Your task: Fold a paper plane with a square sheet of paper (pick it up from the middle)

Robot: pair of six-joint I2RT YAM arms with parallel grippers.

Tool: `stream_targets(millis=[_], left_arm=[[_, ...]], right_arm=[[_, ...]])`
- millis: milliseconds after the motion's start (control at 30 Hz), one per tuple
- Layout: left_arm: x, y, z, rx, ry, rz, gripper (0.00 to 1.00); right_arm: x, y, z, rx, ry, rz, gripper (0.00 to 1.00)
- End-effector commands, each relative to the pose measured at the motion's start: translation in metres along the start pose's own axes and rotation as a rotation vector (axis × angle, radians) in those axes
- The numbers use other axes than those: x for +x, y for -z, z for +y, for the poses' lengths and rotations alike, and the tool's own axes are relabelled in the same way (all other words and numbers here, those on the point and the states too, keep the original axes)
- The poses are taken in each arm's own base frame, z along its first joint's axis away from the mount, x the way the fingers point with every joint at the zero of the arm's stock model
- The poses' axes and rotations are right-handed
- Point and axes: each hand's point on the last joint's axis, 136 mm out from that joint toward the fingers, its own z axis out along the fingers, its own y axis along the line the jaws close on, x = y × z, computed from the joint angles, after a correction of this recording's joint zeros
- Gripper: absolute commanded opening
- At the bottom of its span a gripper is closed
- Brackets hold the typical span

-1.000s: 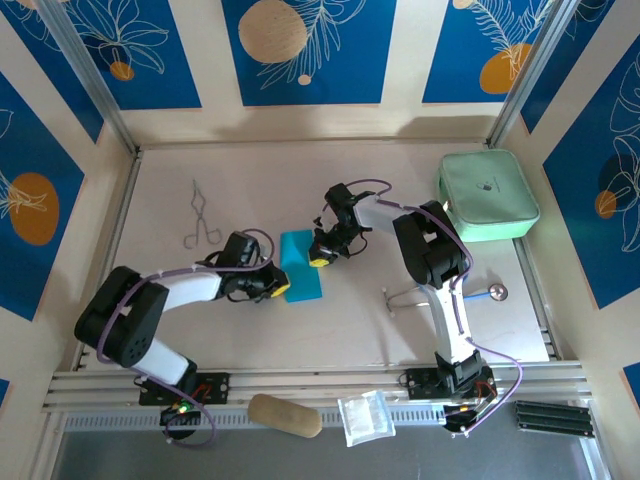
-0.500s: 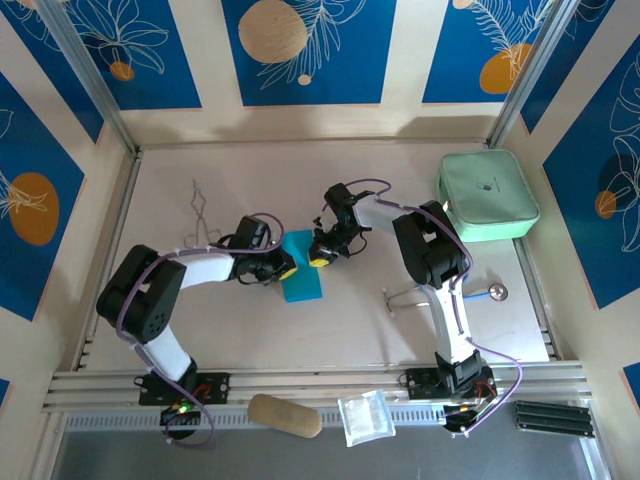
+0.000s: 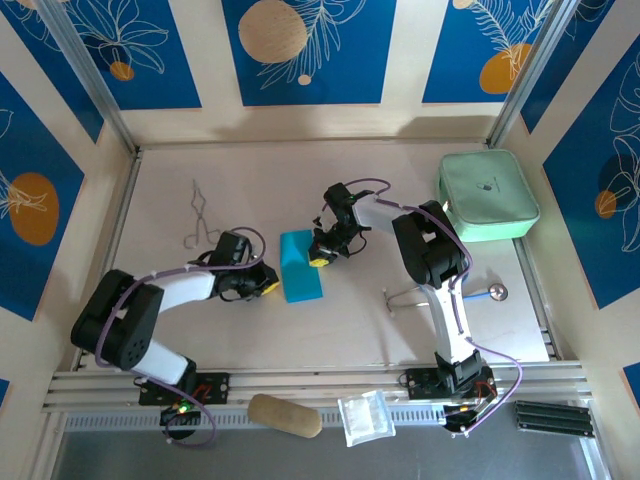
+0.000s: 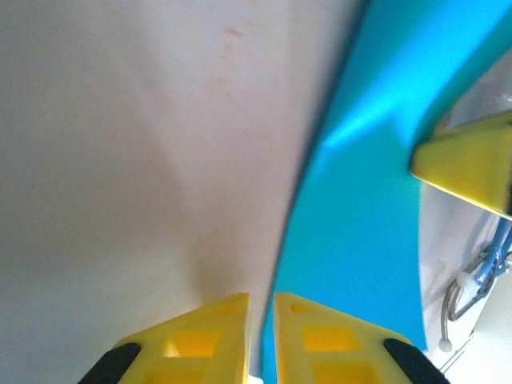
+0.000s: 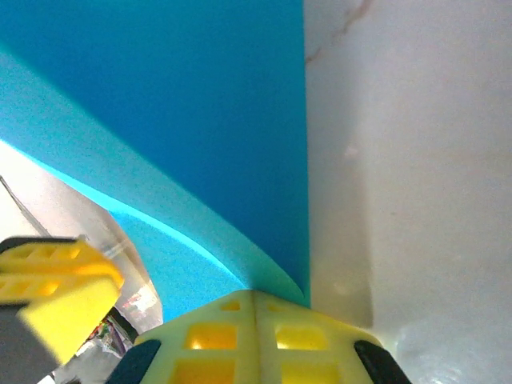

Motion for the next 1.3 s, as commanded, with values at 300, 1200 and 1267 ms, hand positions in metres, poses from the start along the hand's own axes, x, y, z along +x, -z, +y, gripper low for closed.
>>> stream_targets(millis=[300,1200,1267], left_arm=[[0.026,-0.034,-0.033,0.021,-0.054,0.094,0.15],[0.033,0.026,-0.02,-0.082,-0.153,0.054,0.11],[0.011,0.026,-0.04,-0.026,-0.162,-0.009,0.12]], right_arm=[[0.022,-0.033,-0.131,0.452,-0.146,0.061,0.0],[0.021,-0.033,-0.132,0.464,-0.139,0.06,0.0],[0.02,-0.034,-0.131,0.46,-0.136,0.057,0.0]])
